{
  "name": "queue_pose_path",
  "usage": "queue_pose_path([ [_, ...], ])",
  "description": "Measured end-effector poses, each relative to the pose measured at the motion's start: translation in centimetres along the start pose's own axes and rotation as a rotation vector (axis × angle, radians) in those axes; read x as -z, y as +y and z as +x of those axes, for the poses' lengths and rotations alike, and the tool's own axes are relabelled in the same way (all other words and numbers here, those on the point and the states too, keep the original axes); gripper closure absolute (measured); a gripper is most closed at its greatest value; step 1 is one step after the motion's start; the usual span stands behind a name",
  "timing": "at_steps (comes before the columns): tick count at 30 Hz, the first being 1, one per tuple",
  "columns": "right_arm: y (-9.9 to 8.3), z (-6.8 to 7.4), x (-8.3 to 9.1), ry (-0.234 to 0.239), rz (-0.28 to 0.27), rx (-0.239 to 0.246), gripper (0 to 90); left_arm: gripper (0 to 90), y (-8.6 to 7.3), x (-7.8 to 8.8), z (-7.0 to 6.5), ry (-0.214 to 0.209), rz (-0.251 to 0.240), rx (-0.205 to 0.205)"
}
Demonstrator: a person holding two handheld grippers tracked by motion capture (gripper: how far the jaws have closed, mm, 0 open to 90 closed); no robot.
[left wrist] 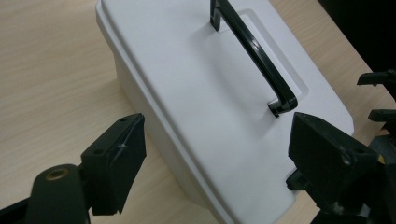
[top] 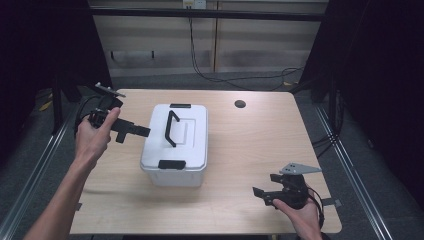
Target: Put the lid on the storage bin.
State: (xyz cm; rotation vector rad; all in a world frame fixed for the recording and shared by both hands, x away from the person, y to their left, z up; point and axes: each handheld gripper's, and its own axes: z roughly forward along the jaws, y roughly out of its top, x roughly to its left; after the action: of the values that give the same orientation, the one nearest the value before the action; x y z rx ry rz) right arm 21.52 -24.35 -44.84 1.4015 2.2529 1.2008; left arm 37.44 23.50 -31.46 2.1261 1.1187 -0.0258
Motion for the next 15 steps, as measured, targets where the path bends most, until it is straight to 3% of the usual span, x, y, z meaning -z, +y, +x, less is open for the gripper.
queue_pose_path([
  [7, 0.0, 0.0, 0.0, -0.002, 0.0, -0.001, 14.6, 19.7, -2.9, 0.6, 1.2, 0.016, -0.063, 0.007],
  [15, 0.0, 0.0, 0.0, -0.003, 0.003, 0.0, 14.6, 19.8, -6.4, 1.2, 1.7, 0.033, -0.119, -0.056],
])
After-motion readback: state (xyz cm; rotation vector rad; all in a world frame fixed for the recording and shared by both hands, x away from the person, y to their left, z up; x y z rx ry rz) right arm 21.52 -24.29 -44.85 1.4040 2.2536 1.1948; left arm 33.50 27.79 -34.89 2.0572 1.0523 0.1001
